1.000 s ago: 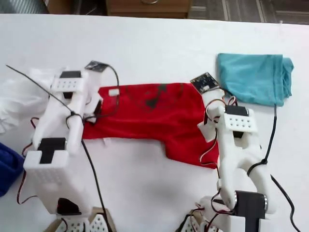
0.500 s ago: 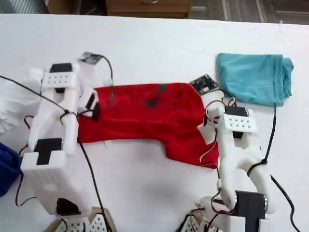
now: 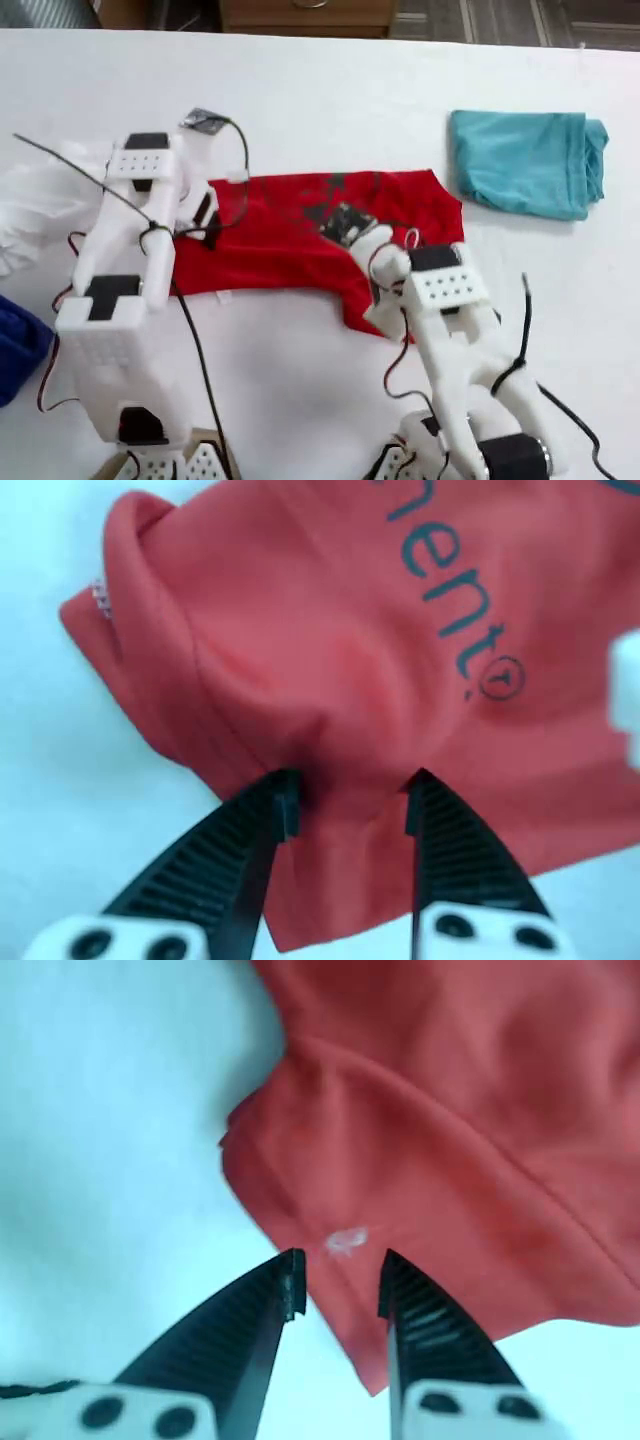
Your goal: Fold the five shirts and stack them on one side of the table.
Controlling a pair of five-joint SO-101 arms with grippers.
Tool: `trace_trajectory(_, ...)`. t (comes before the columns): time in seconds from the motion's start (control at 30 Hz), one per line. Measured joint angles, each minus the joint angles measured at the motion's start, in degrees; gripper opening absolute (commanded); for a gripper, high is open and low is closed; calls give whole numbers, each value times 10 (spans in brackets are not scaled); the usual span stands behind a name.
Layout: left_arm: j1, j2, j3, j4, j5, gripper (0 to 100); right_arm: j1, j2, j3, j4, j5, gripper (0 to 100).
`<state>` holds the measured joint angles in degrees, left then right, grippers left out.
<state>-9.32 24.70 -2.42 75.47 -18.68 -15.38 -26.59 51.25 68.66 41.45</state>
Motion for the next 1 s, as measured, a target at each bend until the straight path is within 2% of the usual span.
trace_trajectory(0.23,1,39,0,-35,-1,199,-3,-17,49,-4,2,131)
trace_trajectory(0.43,1,57,-2,-40,-1,199,-4,7,71,-35,32,135)
trace_trajectory(0.57,1,58,-2,-40,-1,199,-4,36,76,-72,36,216)
trace_trajectory(0.7,1,58,-2,-40,-1,199,-5,59,76,-97,36,231)
trace_trajectory(1.0,1,58,-2,-40,-1,199,-5,63,66,-76,38,230)
